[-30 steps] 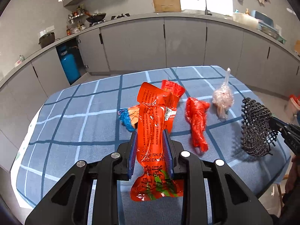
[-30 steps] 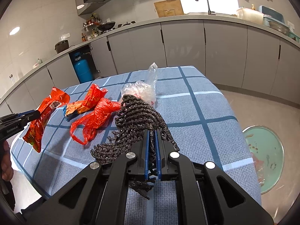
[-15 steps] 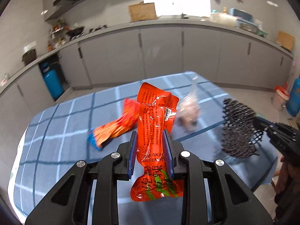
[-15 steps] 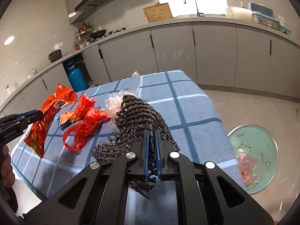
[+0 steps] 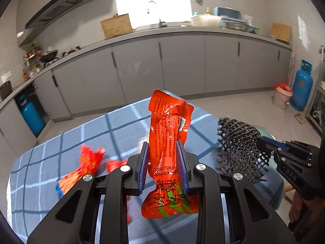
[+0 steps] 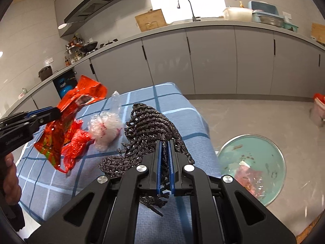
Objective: Collect trash
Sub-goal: 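Carry the wrapper and mesh net to the teal bucket and release both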
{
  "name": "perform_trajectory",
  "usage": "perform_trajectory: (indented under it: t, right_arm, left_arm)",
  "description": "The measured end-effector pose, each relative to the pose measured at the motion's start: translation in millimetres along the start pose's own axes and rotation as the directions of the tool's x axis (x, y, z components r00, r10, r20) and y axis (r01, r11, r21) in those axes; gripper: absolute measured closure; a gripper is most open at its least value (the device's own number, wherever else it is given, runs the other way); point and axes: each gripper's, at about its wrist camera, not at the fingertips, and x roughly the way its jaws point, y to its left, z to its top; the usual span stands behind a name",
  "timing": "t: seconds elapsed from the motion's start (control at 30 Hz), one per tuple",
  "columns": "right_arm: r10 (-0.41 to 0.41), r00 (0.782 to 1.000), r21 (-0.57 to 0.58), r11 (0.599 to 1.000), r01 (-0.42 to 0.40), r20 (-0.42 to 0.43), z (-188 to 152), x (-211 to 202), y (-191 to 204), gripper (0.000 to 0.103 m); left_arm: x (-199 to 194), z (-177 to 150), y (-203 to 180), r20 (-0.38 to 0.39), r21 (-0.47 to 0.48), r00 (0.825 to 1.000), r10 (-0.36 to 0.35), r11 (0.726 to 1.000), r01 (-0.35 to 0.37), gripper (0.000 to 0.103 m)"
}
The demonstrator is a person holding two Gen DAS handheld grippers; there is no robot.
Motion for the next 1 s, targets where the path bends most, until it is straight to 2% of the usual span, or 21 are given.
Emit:
perform_trajectory:
  t: [0.3,0.6,1.0]
  right_arm:
    - [-0.075,0.997,0.059,0.995,0.075,0.007,2.7,-1.7,-38.2,0.095]
    - [-0.155,0.988,0.115,0.982,0.151,0.022,5.3,-5.2,-77.9,0.094]
    - [-0.276,0.96,0.215,0.936,0.279,-0.044,-6.2,8.5,-151.1,0.094]
  left_arm:
    - [33.2,19.8,-45.6,-0.007,0.073,0.996,-0.093,0.993,0.093,0.075]
    - [55.7,29.1,-86.6,-0.021,0.121,0.988,-0.153,0.981,0.154,0.075]
    - [92.7,36.9,-152.5,-0.073,0.19,0.97,-0.232,0.952,0.241,0.075]
